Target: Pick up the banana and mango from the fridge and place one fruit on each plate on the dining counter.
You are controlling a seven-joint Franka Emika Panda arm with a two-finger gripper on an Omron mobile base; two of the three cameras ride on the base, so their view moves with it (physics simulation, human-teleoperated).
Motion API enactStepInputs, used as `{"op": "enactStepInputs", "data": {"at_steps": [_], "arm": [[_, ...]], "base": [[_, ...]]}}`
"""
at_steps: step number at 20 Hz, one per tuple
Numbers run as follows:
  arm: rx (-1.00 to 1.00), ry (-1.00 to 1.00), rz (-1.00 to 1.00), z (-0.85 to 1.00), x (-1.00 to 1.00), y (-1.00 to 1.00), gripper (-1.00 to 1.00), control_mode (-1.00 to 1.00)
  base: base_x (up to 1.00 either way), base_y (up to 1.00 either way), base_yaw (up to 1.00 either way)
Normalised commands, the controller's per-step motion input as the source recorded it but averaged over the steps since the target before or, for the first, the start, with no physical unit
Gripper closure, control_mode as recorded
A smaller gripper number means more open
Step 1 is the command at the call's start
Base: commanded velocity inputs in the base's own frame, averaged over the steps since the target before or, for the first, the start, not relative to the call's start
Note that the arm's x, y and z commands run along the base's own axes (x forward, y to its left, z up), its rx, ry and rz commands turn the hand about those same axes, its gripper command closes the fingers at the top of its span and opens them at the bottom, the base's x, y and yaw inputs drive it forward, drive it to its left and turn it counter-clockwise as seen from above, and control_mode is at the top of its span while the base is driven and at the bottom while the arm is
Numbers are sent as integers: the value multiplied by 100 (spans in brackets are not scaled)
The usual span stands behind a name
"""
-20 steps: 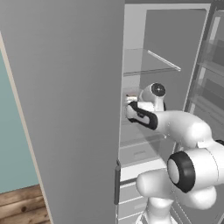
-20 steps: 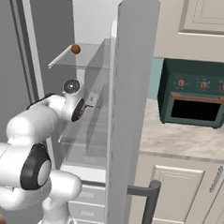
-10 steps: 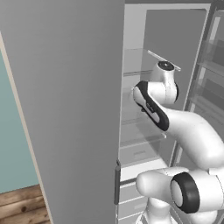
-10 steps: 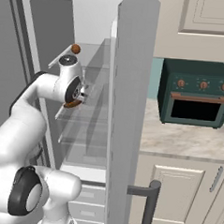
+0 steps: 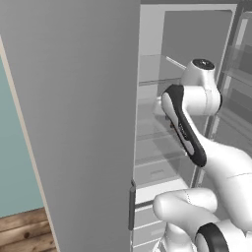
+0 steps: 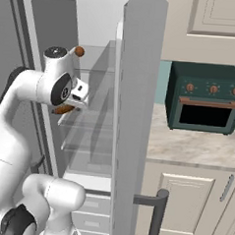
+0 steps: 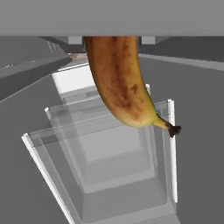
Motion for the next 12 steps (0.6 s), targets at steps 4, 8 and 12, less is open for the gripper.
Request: {"op": "enactStepInputs", "data": {"at_steps": [4,8,12], "arm": [[0,-16,0,24,-83,12,100,-100],[0,-2,0,2,-36,0,100,-100],[0,0,0,0,0,0,100,-100]], "base": [[0,0,0],[0,0,0],[0,0,0]]}}
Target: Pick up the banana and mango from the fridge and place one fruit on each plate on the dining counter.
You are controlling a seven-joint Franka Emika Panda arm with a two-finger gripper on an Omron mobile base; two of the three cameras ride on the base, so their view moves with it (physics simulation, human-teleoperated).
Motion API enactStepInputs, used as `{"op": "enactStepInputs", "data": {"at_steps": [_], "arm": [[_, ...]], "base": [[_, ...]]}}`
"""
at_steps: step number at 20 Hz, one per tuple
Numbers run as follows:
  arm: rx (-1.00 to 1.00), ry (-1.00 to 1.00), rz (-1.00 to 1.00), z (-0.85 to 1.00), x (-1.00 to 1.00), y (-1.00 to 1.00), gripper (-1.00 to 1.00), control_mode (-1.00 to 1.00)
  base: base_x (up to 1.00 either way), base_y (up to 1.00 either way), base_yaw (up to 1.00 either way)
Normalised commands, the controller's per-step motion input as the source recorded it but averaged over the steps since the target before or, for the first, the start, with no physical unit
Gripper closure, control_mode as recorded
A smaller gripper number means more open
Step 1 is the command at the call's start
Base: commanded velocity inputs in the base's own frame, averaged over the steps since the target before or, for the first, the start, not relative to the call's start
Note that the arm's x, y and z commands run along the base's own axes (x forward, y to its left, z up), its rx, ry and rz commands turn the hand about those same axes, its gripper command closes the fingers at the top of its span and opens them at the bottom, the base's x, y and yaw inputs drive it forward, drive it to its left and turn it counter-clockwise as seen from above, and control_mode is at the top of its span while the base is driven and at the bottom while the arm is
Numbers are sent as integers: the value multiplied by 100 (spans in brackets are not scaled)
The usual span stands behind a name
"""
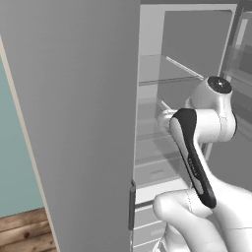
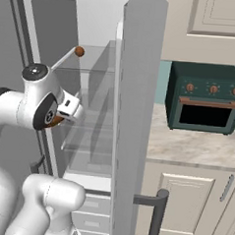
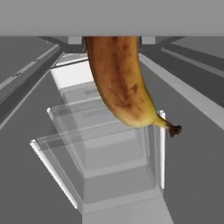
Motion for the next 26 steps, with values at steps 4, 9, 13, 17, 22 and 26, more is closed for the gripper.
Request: {"op": "enactStepInputs", "data": {"at_steps": [4,9,13,17,22,26], "arm": [[0,0,0,0,-9,0,100,100],[0,0,0,0,0,0,100,100],[0,0,0,0,0,0,100,100],[0,0,0,0,0,0,100,100],[0,0,0,0,0,0,100,100],[0,0,0,0,0,0,100,100]], "base": [[-42,11,0],[-98,59,-1],[-100,47,-8],[-100,12,-31],[-78,0,-66],[-41,0,-69]]}}
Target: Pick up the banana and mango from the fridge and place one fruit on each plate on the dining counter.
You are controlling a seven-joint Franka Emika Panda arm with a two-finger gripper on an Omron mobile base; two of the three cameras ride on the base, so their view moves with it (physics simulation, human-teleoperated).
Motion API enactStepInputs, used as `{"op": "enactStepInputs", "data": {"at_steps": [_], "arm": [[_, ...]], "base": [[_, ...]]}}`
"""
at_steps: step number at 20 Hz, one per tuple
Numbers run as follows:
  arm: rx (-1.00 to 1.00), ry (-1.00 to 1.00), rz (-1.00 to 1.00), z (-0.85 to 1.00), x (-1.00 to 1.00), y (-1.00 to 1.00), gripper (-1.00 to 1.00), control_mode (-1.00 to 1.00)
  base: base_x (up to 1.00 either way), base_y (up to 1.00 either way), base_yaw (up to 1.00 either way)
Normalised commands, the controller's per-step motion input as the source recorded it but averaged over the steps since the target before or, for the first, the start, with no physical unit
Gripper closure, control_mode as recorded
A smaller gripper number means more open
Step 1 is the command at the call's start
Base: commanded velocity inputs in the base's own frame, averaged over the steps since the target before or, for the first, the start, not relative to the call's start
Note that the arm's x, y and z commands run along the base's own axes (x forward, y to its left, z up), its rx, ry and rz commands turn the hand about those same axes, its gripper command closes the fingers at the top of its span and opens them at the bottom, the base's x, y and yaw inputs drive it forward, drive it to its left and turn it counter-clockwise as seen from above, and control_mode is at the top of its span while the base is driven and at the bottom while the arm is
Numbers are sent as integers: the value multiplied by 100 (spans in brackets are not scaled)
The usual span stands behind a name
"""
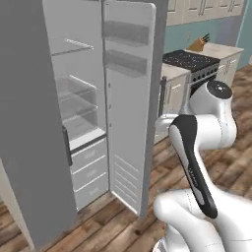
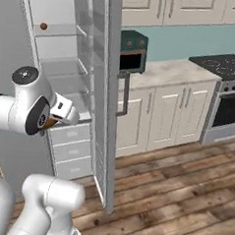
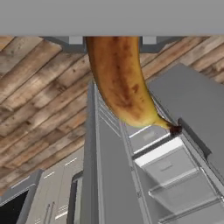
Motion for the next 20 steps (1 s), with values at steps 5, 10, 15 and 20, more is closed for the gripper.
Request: {"op": "enactStepInputs", "data": {"at_steps": [5,10,15,20], "arm": [[0,0,0,0,0,0,100,100],[0,0,0,0,0,0,100,100],[0,0,0,0,0,0,100,100],[0,0,0,0,0,0,100,100]], "base": [[-34,0,-70],[-24,0,-65],[-5,-31,-62],[-9,-62,-56]]}}
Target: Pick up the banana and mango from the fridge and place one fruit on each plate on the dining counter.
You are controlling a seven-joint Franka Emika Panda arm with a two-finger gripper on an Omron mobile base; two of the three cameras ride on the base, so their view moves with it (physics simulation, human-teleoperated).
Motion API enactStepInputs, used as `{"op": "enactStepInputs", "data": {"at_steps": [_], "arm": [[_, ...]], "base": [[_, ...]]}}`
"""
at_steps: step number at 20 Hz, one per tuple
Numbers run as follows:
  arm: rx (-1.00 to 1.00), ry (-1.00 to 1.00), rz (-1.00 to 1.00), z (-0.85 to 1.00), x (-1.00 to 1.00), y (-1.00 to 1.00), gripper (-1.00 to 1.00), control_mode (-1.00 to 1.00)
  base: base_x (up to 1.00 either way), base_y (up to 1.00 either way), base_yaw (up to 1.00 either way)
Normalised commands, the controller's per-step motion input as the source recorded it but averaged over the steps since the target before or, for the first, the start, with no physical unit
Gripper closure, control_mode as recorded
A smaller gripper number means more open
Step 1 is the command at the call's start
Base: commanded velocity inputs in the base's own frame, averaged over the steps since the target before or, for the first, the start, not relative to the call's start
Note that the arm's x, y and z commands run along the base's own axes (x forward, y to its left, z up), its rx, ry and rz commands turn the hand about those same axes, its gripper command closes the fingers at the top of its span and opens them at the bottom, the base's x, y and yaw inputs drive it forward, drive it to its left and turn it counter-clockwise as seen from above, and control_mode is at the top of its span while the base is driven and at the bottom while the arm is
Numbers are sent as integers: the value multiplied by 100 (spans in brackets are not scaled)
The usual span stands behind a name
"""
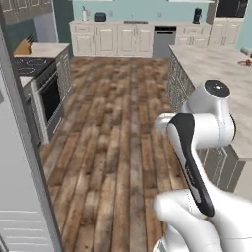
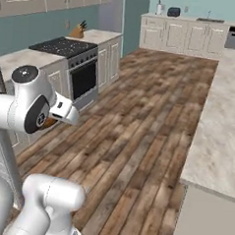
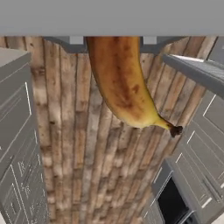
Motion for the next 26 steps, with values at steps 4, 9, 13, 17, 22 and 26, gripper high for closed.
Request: {"op": "enactStepInputs", "data": {"at_steps": [4,9,13,17,22,26], "arm": [[0,0,0,0,0,0,100,100],[0,0,0,0,0,0,100,100],[0,0,0,0,0,0,100,100],[0,0,0,0,0,0,100,100],[0,0,0,0,0,0,100,100],[0,0,0,0,0,0,100,100]], "base": [[-12,-87,-48],[-16,-97,-34],[-42,-100,-7],[-45,-100,-1],[-33,-100,0],[-2,-100,0]]}}
